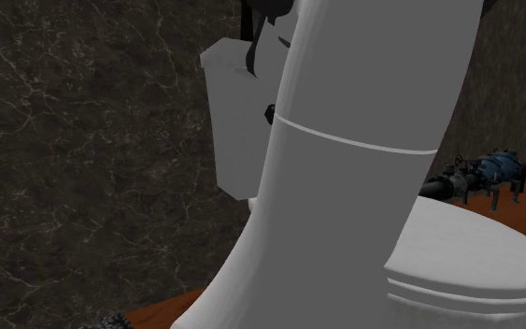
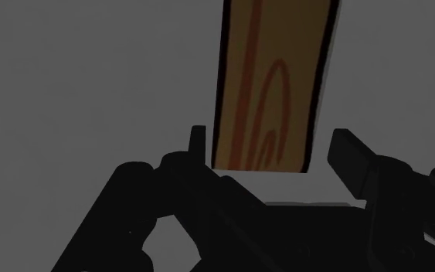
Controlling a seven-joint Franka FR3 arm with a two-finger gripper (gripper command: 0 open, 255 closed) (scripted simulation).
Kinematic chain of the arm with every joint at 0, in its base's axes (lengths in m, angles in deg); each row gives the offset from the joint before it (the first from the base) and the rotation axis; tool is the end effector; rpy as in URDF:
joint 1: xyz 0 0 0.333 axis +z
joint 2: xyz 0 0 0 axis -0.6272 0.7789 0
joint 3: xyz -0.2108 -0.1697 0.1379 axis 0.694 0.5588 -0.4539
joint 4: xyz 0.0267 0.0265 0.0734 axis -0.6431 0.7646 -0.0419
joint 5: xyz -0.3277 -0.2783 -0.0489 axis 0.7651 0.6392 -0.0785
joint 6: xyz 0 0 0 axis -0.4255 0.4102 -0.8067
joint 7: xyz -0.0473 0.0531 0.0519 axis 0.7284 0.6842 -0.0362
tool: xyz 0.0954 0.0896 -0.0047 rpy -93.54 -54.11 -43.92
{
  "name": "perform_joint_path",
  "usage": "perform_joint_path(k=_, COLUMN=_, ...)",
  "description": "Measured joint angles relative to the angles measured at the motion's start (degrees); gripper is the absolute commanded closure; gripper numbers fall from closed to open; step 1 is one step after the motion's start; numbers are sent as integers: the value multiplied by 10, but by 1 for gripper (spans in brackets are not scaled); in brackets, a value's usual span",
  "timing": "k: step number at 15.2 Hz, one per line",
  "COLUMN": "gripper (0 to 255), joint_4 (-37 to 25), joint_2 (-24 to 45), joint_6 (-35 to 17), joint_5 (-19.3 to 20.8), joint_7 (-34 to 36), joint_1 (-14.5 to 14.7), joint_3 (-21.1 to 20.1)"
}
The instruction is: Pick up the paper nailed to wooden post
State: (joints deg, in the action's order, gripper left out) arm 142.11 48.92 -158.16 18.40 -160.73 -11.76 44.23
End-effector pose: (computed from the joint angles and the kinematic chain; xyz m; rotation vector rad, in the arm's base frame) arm 0.5772 -0.2036 0.5654 2.5407 0.5797 1.4528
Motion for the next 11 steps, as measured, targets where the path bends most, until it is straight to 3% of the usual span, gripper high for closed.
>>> perform_joint_path(k=4, gripper=255, joint_4=-2, joint_2=1, joint_6=4, joint_5=4, joint_7=4, joint_1=-3, joint_3=-1)
perform_joint_path(k=11, gripper=255, joint_4=-38, joint_2=-1, joint_6=43, joint_5=54, joint_7=58, joint_1=-34, joint_3=-26)
